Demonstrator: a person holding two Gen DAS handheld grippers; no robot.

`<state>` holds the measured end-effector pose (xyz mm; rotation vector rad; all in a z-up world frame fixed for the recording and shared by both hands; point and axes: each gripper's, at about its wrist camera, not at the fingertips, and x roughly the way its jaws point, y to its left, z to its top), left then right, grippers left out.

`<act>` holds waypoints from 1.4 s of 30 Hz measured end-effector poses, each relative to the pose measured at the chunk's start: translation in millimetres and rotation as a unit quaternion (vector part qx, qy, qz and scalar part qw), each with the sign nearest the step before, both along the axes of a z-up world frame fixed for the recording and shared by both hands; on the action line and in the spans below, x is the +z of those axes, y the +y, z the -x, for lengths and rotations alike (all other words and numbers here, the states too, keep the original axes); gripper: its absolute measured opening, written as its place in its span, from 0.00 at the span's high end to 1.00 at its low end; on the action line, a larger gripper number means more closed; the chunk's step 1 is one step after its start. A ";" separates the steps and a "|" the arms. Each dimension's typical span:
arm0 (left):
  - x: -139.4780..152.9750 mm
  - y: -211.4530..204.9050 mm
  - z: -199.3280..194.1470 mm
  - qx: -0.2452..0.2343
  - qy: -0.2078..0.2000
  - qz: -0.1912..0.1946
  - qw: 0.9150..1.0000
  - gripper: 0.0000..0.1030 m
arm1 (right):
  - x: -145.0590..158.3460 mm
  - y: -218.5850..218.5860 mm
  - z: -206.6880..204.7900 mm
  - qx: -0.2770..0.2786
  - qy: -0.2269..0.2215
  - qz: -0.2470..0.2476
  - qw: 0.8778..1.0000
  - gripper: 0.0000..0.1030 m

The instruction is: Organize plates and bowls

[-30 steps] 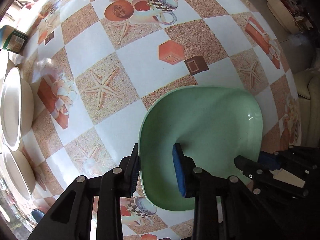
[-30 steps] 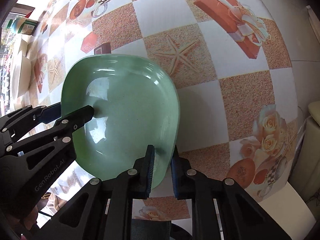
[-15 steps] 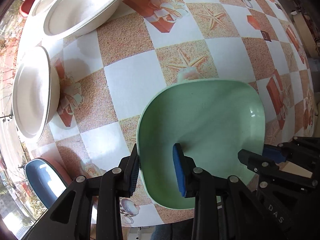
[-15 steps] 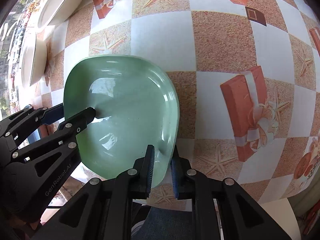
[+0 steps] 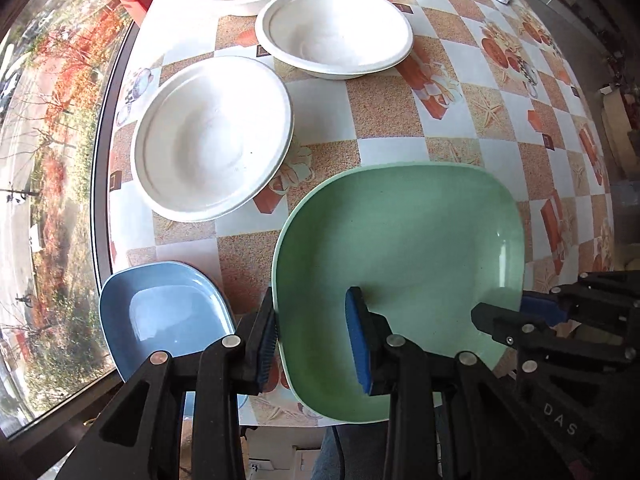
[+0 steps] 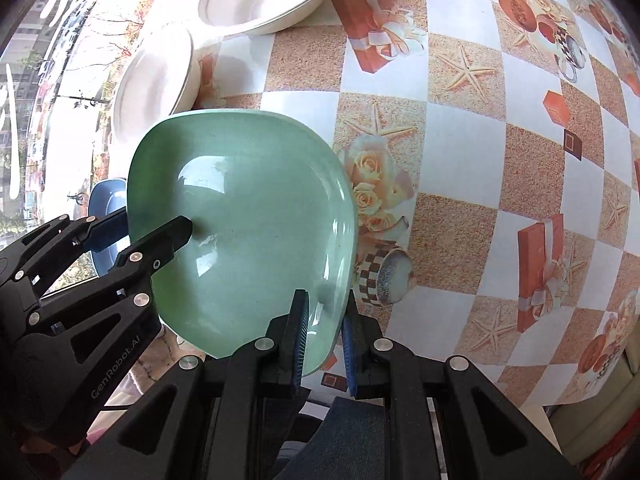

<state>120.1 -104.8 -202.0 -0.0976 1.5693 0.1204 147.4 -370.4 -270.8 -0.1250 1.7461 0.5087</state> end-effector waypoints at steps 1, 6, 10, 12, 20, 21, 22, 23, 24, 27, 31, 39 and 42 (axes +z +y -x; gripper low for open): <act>-1.0 5.3 3.5 0.009 0.001 -0.001 1.000 0.67 | 1.7 5.4 2.7 0.009 0.000 0.000 1.000 0.82; -8.9 29.2 -5.3 0.045 0.001 -0.017 0.999 0.67 | 3.5 44.9 14.8 0.066 0.006 -0.003 0.998 0.82; -11.6 51.2 9.7 0.067 0.004 -0.035 0.997 0.67 | 2.0 69.2 20.5 0.101 0.018 -0.009 0.995 0.82; -18.1 68.4 16.0 0.080 0.006 -0.043 0.996 0.67 | 1.5 80.2 22.0 0.113 0.027 -0.016 0.993 0.82; -13.6 140.1 52.1 0.117 0.000 -0.072 0.990 0.57 | -3.3 117.4 34.6 0.151 0.045 -0.043 0.987 0.82; -17.1 139.3 51.1 0.121 -0.005 -0.074 0.990 0.51 | -2.5 119.6 43.1 0.152 0.045 -0.047 0.986 0.82; -19.7 143.7 53.3 0.126 -0.007 -0.067 0.990 0.41 | -1.9 122.7 44.7 0.150 0.046 -0.051 0.986 0.82; -21.8 149.7 55.1 0.135 -0.008 -0.066 0.989 0.37 | -2.4 124.4 41.9 0.147 0.048 -0.057 0.986 0.81; -24.7 155.1 55.4 0.144 -0.006 -0.074 0.987 0.25 | -17.2 128.0 37.7 0.143 0.052 -0.066 0.986 0.75; -34.4 185.0 62.2 0.154 0.002 -0.083 0.985 0.21 | -27.2 136.3 43.2 0.143 0.059 -0.060 0.986 0.19; -38.6 180.1 66.5 0.154 0.010 -0.055 0.986 0.21 | -15.0 122.0 46.1 0.144 0.021 -0.037 0.989 0.11; -20.6 141.6 47.4 0.110 -0.006 -0.014 0.994 0.21 | -9.1 44.7 3.4 0.042 0.034 0.024 0.998 0.11; -11.5 137.4 32.2 0.105 -0.018 -0.012 0.994 0.21 | -4.0 29.4 -9.7 0.014 0.038 0.033 0.999 0.11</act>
